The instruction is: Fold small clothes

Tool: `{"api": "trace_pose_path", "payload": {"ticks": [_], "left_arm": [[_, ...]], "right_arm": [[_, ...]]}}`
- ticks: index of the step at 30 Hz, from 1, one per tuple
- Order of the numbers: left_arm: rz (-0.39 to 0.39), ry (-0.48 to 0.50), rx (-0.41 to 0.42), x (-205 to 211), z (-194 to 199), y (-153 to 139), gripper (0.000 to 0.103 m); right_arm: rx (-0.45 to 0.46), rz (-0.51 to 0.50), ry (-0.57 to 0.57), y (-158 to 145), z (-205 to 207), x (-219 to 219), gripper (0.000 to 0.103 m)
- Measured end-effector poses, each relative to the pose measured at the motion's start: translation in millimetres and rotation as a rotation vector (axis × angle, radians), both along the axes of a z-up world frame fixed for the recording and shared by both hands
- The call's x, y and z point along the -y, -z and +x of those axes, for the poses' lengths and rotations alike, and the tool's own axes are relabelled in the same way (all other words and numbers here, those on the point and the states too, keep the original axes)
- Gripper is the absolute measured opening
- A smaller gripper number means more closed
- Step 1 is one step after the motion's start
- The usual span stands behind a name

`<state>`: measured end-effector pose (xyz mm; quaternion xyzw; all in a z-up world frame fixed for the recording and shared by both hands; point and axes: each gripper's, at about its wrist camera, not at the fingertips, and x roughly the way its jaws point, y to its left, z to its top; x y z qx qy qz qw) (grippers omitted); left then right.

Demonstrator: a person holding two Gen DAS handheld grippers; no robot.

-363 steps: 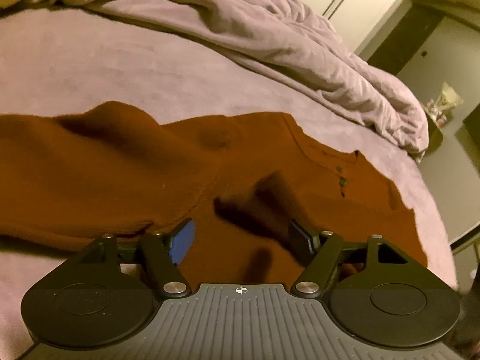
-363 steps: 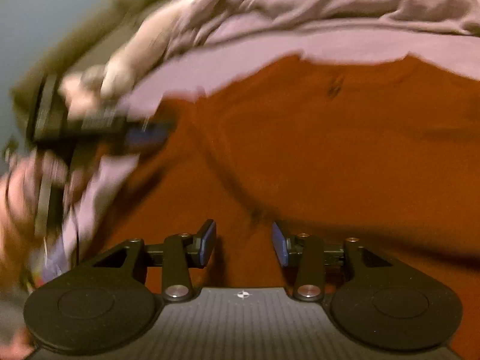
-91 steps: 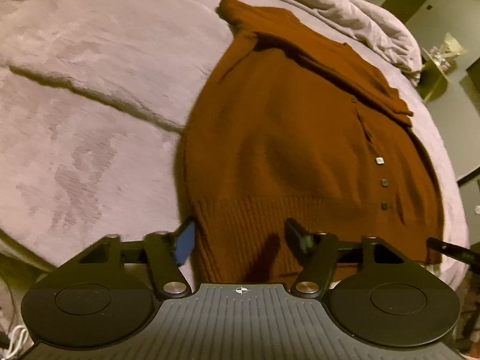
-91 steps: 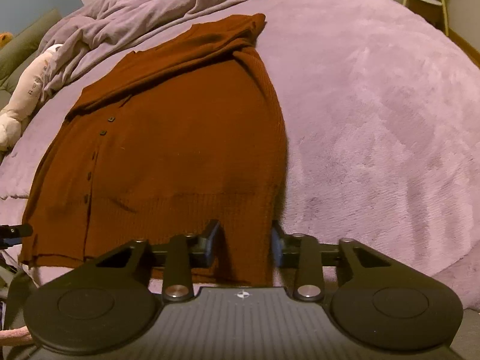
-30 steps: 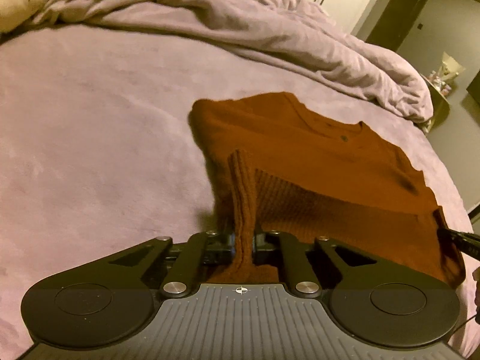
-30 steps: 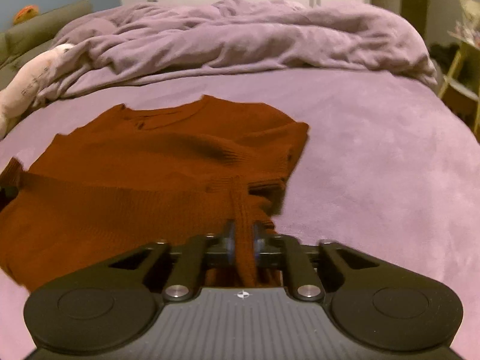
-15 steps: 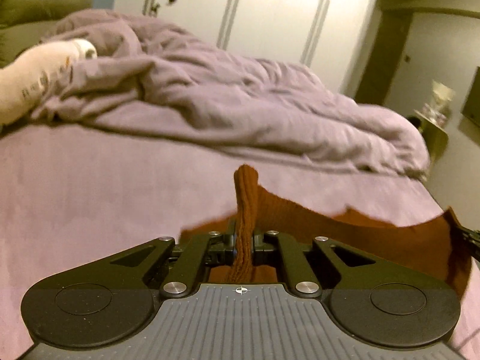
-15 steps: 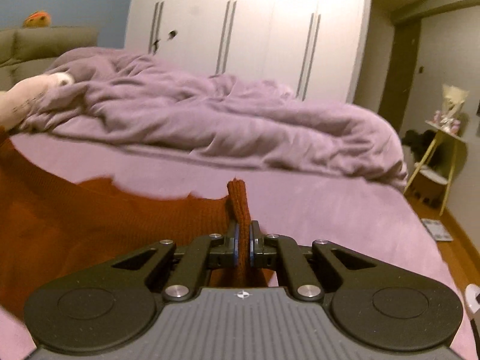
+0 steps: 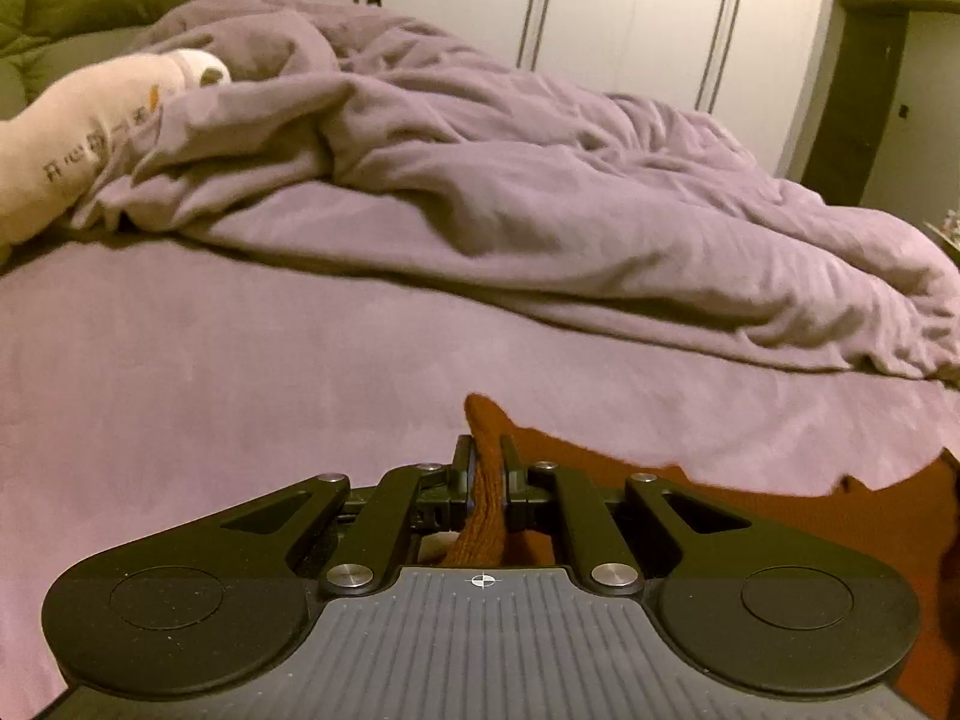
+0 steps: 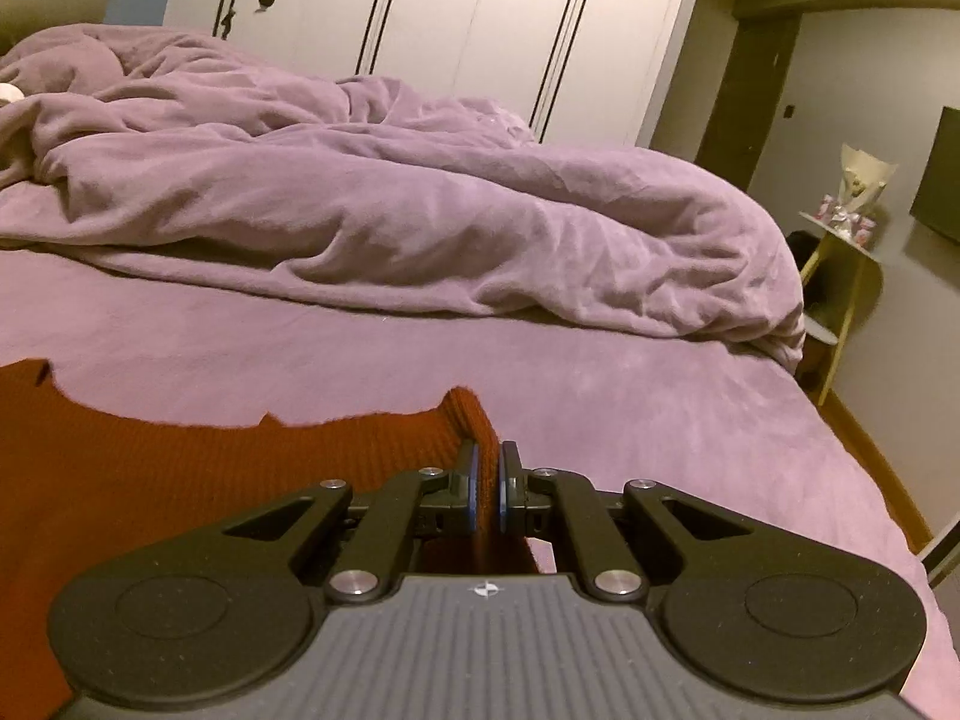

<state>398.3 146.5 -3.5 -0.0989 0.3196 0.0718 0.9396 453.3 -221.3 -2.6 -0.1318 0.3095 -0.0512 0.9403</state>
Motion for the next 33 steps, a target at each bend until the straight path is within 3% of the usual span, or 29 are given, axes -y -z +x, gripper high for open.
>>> {"api": "trace_pose_path", "payload": {"ticks": [3, 7, 10, 13, 17, 19, 22, 23, 25, 27, 29, 33], "left_arm": [[0.027, -0.04, 0.006, 3.2, 9.6, 8.5, 0.01], [0.043, -0.059, -0.047, 8.4, 5.2, 19.7, 0.013], [-0.042, -0.025, 0.027, 17.1, -35.9, 10.3, 0.016], [-0.139, 0.01, 0.094, 39.7, -78.0, 9.5, 0.037], [-0.216, 0.034, 0.066, 66.0, -100.4, 33.4, 0.047], [-0.208, 0.034, 0.001, 69.7, -98.0, 50.9, 0.046], [-0.084, 0.057, 0.023, 72.0, -97.3, 56.6, 0.048], [-0.079, 0.051, 0.025, 67.7, -95.9, 57.3, 0.048], [-0.097, 0.021, 0.022, 55.6, -94.8, 61.1, 0.037], [-0.13, 0.0, 0.017, 41.5, -96.0, 64.0, 0.018], [-0.134, -0.006, 0.006, 31.5, -98.2, 64.3, 0.01], [-0.182, -0.01, -0.018, 8.5, -103.6, 56.5, 0.008]], "right_arm": [[0.005, 0.0, 0.043, 7.4, 11.6, 0.7, 0.005], [-0.028, -0.052, 0.12, 21.7, 15.7, 5.0, 0.006], [-0.02, 0.091, 0.065, 10.3, -13.2, 9.5, 0.006], [-0.011, 0.296, -0.085, 1.5, -59.2, -7.7, 0.008], [-0.039, 0.431, -0.259, 17.3, -110.1, -52.3, 0.009], [-0.085, 0.385, -0.315, 34.5, -123.7, -71.3, 0.009], [-0.02, 0.21, -0.345, 47.8, -138.8, -74.5, 0.01], [-0.013, 0.187, -0.328, 46.7, -139.7, -69.0, 0.01], [-0.012, 0.155, -0.242, 47.7, -134.4, -46.6, 0.01], [-0.02, 0.157, -0.156, 47.4, -129.7, -21.8, 0.01], [-0.016, 0.14, -0.111, 45.2, -128.3, 1.4, 0.009], [-0.007, 0.019, -0.144, 43.4, -131.6, 11.6, 0.006]]}}
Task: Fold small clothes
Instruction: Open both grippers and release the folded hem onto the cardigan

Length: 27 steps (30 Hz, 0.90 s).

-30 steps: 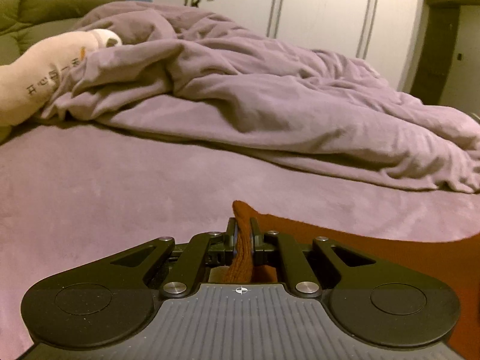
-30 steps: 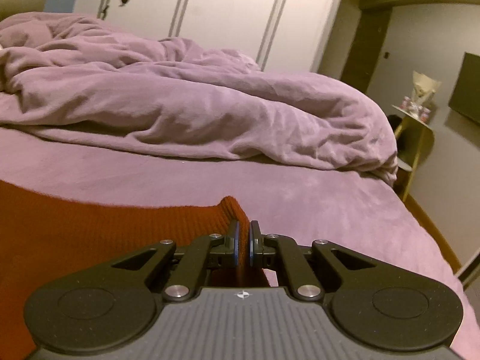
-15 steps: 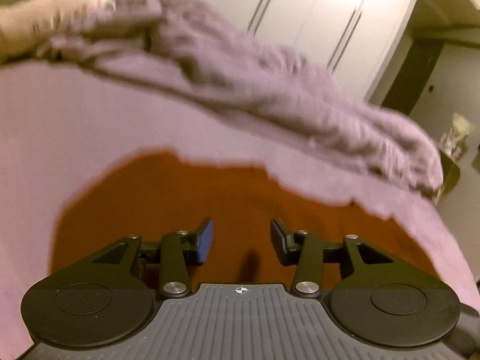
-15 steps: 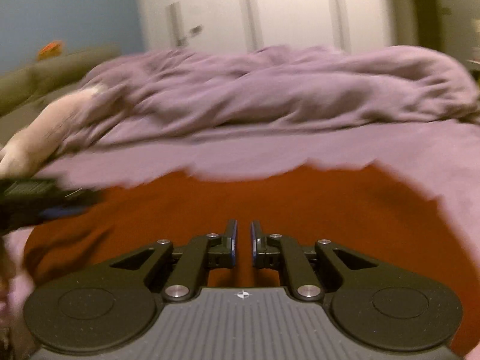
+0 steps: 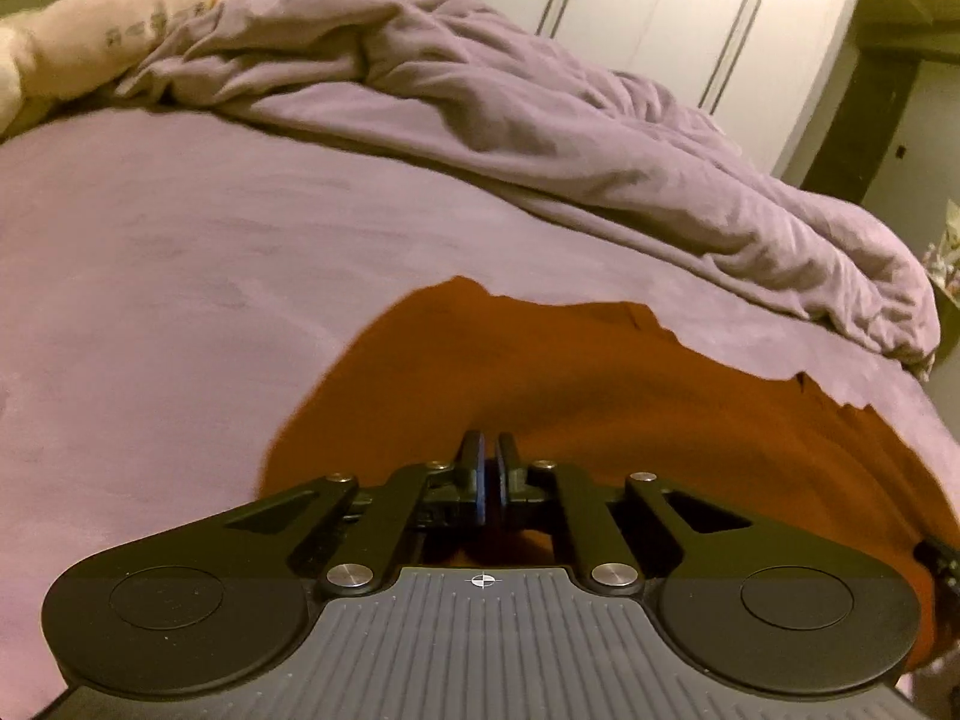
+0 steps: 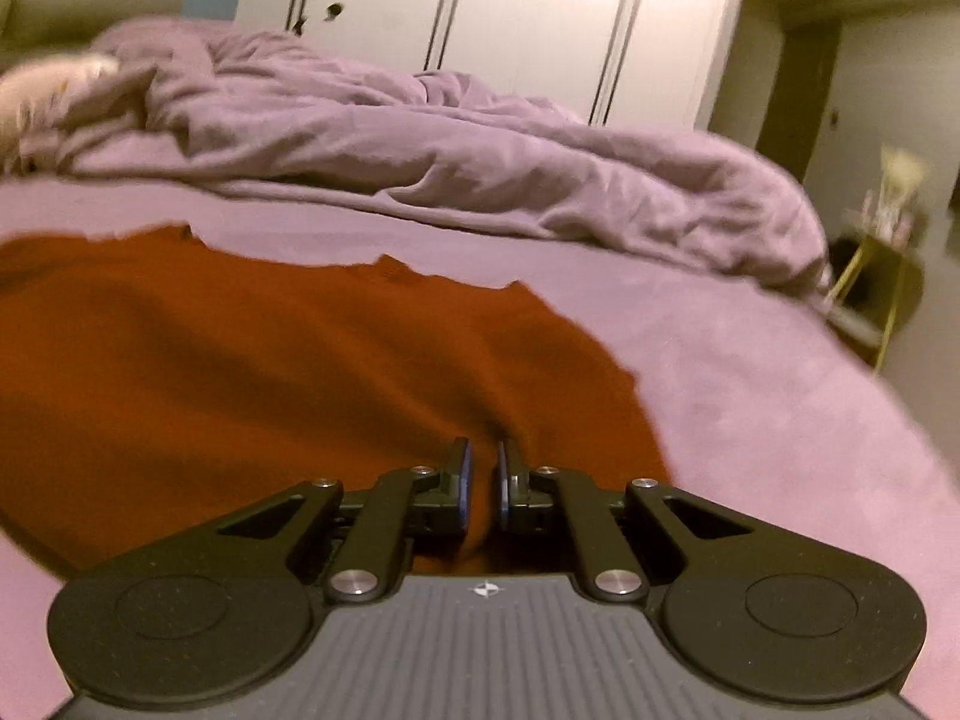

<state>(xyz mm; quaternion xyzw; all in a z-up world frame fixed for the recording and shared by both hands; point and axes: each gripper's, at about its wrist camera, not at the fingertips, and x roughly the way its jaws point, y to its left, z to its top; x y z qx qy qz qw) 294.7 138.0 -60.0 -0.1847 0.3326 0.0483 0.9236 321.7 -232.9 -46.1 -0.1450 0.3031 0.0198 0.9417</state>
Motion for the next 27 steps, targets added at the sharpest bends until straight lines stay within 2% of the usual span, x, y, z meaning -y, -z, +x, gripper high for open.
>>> {"api": "trace_pose_path", "payload": {"ticks": [2, 3, 4, 5, 6, 8, 11, 13, 14, 17, 19, 21, 23, 26, 27], "left_arm": [[-0.035, 0.004, -0.02, -10.4, -5.8, -7.2, 0.012], [-0.023, -0.004, -0.025, -13.0, -10.0, -11.8, 0.028], [0.0, -0.02, -0.027, -15.7, -14.8, -16.2, 0.046], [0.025, -0.037, -0.014, -17.8, -21.1, -20.7, 0.074], [0.038, -0.04, 0.009, -20.5, -28.2, -24.4, 0.077], [0.032, -0.004, 0.0, -25.4, -35.4, -27.2, 0.079], [0.036, 0.022, -0.048, -28.9, -44.4, -21.6, 0.079], [0.016, 0.026, -0.094, -34.5, -52.2, -14.9, 0.079], [-0.02, 0.028, -0.108, -38.8, -57.1, -12.3, 0.079], [-0.212, 0.075, -0.135, -49.0, -65.1, -3.9, 0.078], [-0.294, 0.096, -0.142, -50.4, -63.2, 1.7, 0.076], [-0.352, 0.104, -0.152, -49.4, -56.0, 7.6, 0.071], [-0.382, 0.099, -0.156, -47.4, -48.0, 12.5, 0.071], [-0.43, 0.087, -0.145, -48.4, -34.2, 19.3, 0.07], [-0.448, 0.075, -0.146, -49.7, -29.6, 20.0, 0.066]], "right_arm": [[0.001, -0.04, -0.001, -2.1, -2.7, -3.1, 0.007], [-0.004, -0.065, 0.014, -6.0, -6.3, -4.2, 0.02], [-0.007, -0.066, 0.033, -10.7, -9.6, -4.9, 0.024], [-0.007, -0.051, 0.041, -15.8, -10.9, -5.5, 0.025], [-0.009, -0.036, 0.044, -20.3, -15.4, -4.4, 0.025], [-0.016, -0.034, 0.052, -24.9, -21.7, -2.4, 0.025], [-0.042, -0.068, 0.054, -16.0, -30.9, 4.6, 0.025], [-0.047, -0.042, 0.086, -15.2, -30.6, 16.4, 0.036], [-0.049, -0.032, 0.117, -17.6, -29.0, 20.0, 0.043], [-0.046, -0.058, 0.212, -27.9, -24.8, 24.1, 0.043], [-0.05, -0.052, 0.23, -35.1, -27.3, 22.1, 0.041], [-0.048, 0.016, 0.209, -44.8, -35.7, 17.3, 0.039], [-0.043, 0.06, 0.159, -51.1, -45.1, 5.6, 0.037], [-0.06, 0.129, 0.046, -56.1, -54.3, -19.2, 0.029], [-0.069, 0.145, 0.009, -55.6, -55.3, -28.7, 0.026]]}}
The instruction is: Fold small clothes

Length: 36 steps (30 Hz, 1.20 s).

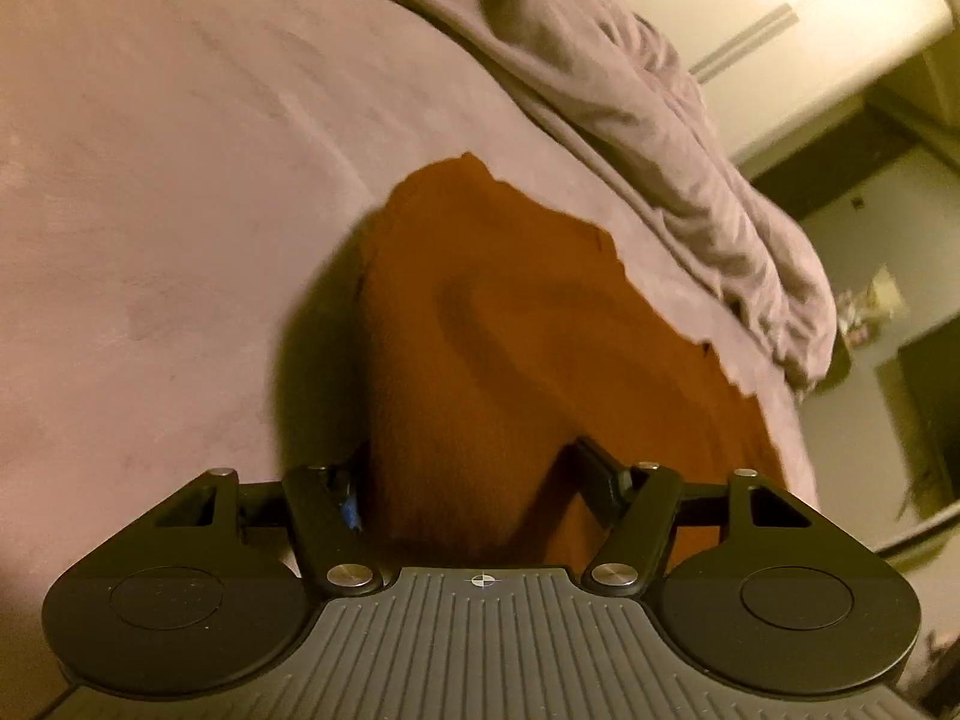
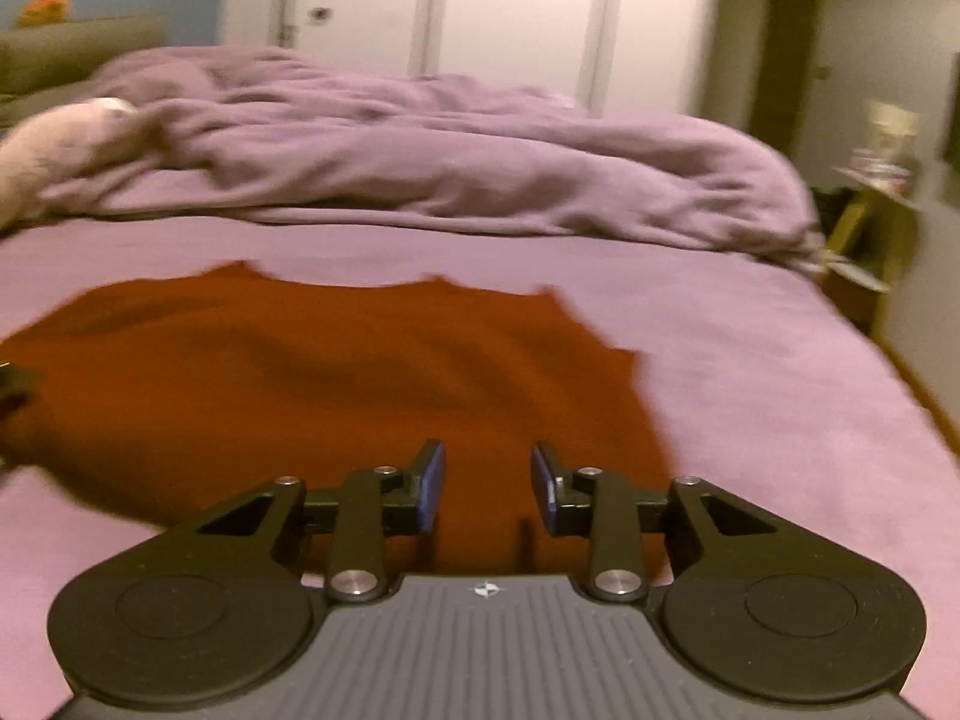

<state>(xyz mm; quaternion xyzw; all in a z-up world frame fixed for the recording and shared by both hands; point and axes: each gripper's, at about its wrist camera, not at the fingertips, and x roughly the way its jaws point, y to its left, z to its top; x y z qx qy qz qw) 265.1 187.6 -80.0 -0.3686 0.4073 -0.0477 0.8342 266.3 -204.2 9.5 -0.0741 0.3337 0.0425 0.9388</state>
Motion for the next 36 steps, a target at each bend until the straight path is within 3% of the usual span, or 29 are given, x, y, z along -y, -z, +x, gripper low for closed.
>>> {"api": "trace_pose_path", "payload": {"ticks": [5, 8, 11, 13, 17, 21, 29, 33, 36], "left_arm": [[0.0, -0.014, -0.009, 1.1, 21.9, 1.9, 0.047], [-0.015, -0.018, -0.014, -1.8, 24.7, 2.2, 0.036], [-0.025, -0.012, 0.009, -1.9, 23.2, 0.3, 0.035], [-0.015, -0.003, 0.004, -0.2, 24.6, 3.6, 0.039], [-0.09, -0.025, -0.009, -5.4, 30.7, 11.9, 0.043], [-0.1, -0.034, -0.02, -10.3, 32.8, 9.5, 0.023], [-0.019, 0.007, 0.088, 9.7, 33.3, -48.2, 0.021], [0.086, 0.105, 0.206, 57.1, 34.2, -97.5, 0.02], [0.179, 0.225, 0.295, 118.1, 38.0, -123.4, 0.02]], "right_arm": [[-0.025, 0.026, -0.077, 10.2, 10.0, -37.6, 0.013], [-0.033, 0.045, -0.114, 16.6, 13.6, -57.5, 0.011], [-0.093, 0.032, -0.132, 35.6, 18.1, -69.7, 0.011], [-0.056, -0.027, -0.156, 44.2, 13.4, -77.0, 0.011], [-0.043, -0.076, -0.185, 43.1, 10.0, -82.6, 0.011], [-0.069, 0.007, -0.174, 33.0, 9.1, -69.2, 0.012], [-0.043, 0.068, -0.061, 11.9, -15.8, -23.8, 0.012], [-0.027, 0.075, 0.031, 5.7, -20.9, 7.9, 0.012], [-0.01, 0.113, 0.107, 0.7, -25.0, 31.2, 0.012]]}}
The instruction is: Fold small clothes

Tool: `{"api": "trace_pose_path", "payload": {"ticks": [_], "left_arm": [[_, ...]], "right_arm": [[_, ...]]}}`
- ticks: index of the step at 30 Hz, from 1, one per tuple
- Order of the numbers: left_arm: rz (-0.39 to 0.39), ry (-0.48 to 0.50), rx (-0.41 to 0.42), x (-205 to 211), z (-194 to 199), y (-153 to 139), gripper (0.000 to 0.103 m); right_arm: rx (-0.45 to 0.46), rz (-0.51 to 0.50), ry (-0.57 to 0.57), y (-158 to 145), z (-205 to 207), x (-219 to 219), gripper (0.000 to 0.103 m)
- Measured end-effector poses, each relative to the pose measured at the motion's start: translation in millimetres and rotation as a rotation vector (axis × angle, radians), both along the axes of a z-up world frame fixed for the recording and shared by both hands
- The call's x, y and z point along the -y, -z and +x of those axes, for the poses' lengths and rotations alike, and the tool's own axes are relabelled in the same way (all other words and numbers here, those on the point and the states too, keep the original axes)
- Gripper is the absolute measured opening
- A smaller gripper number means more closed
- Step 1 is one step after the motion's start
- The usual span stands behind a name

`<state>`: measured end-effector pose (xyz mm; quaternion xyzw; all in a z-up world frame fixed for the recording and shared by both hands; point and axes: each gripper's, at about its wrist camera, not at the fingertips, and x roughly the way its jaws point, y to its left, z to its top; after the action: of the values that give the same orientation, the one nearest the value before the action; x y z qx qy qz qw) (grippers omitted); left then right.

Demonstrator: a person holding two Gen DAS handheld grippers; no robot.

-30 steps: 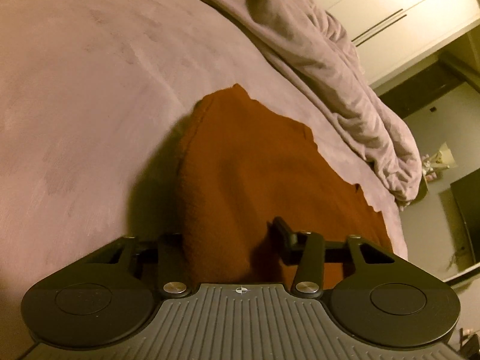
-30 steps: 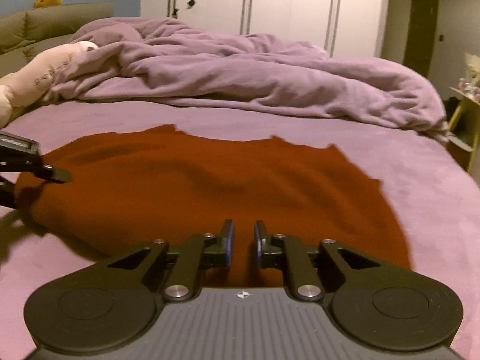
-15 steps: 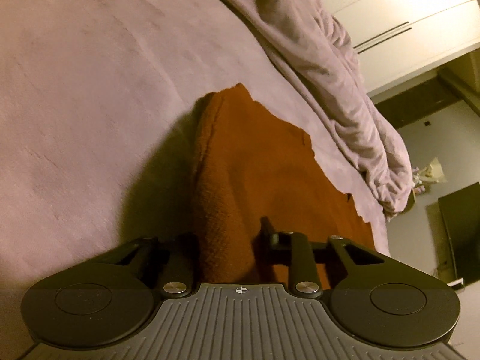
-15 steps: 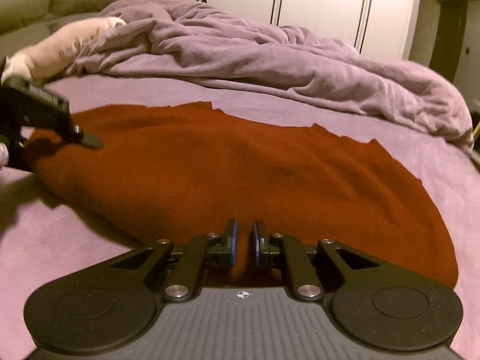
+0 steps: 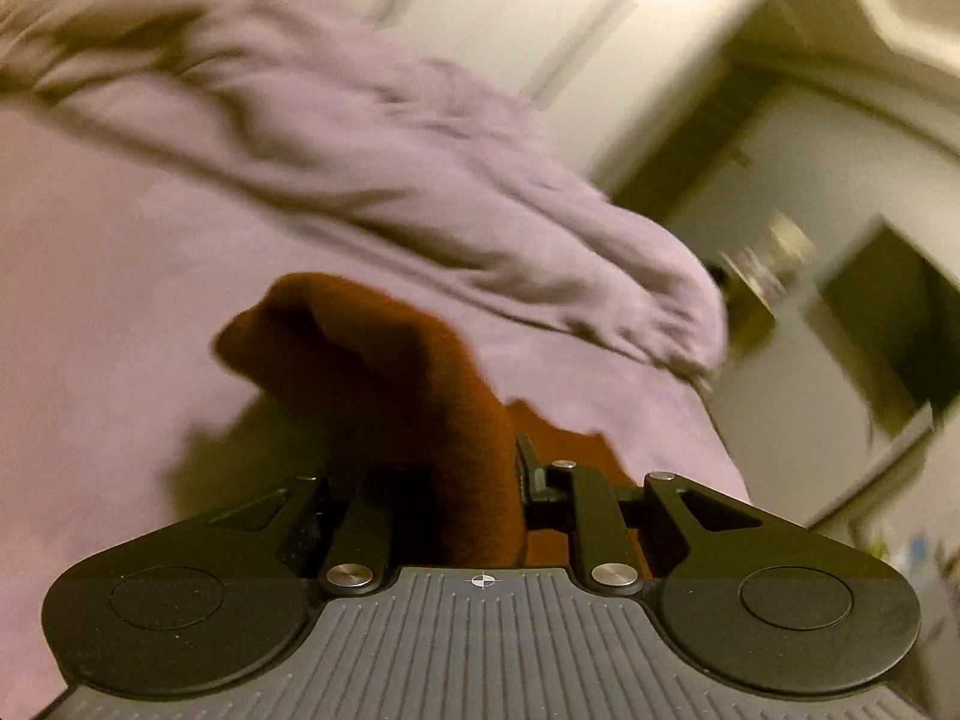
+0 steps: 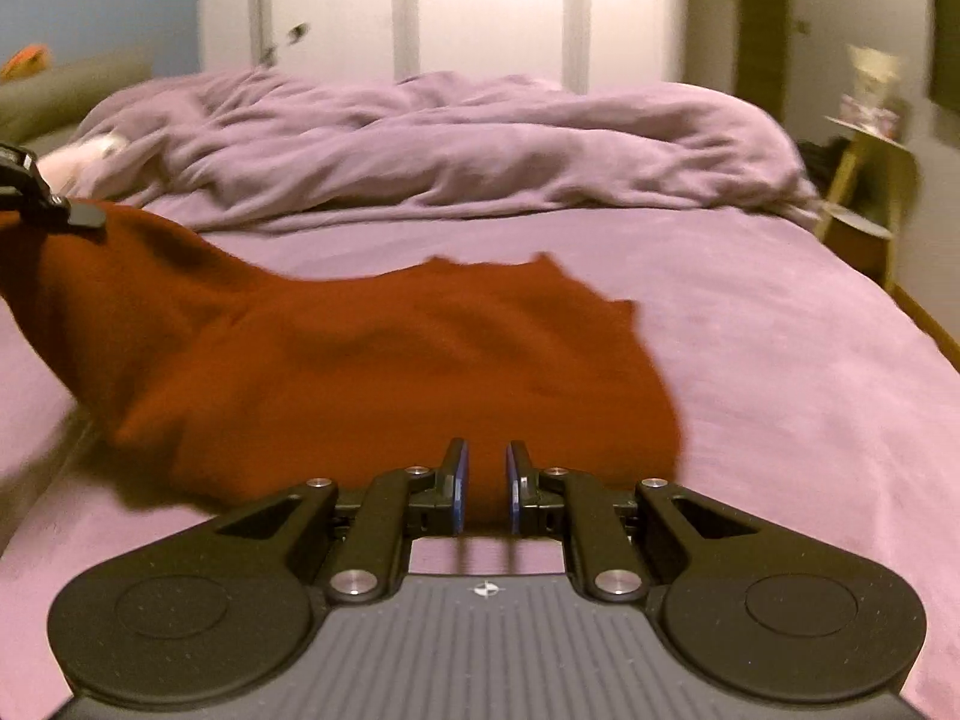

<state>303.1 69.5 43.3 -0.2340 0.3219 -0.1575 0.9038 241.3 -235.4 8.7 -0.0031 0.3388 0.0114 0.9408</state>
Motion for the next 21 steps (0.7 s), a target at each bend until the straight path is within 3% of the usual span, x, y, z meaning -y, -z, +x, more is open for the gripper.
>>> {"api": "trace_pose_path", "payload": {"ticks": [5, 7, 9, 11, 15, 16, 19, 21], "left_arm": [[0.187, 0.186, 0.013, 115.0, 11.7, 16.9, 0.022], [0.233, 0.23, -0.037, 148.6, 15.7, 41.2, 0.029], [0.268, 0.26, -0.113, 167.6, 17.6, 65.3, 0.052], [0.275, 0.258, -0.094, 168.5, 7.0, 69.7, 0.054], [0.162, 0.219, -0.019, 129.1, -29.6, 47.5, 0.075], [0.157, 0.183, -0.003, 117.8, -37.0, 42.1, 0.076], [0.246, 0.073, 0.014, 90.6, -56.6, 39.9, 0.077], [0.274, 0.03, -0.013, 78.3, -61.1, 44.7, 0.077]], "right_arm": [[0.01, 0.033, 0.061, -4.1, -6.4, 25.6, 0.012], [0.006, 0.03, 0.07, -3.3, -10.0, 33.4, 0.012], [-0.006, 0.023, 0.082, -1.2, -11.0, 39.3, 0.012], [-0.015, 0.027, 0.091, -1.0, -12.3, 46.9, 0.012], [-0.034, 0.061, 0.099, -1.4, -9.5, 64.2, 0.013], [-0.037, 0.081, 0.098, -1.6, -7.7, 66.9, 0.013], [-0.038, 0.174, 0.089, -7.5, 6.9, 69.1, 0.015], [-0.025, 0.241, 0.072, -15.3, 15.0, 64.7, 0.03]]}}
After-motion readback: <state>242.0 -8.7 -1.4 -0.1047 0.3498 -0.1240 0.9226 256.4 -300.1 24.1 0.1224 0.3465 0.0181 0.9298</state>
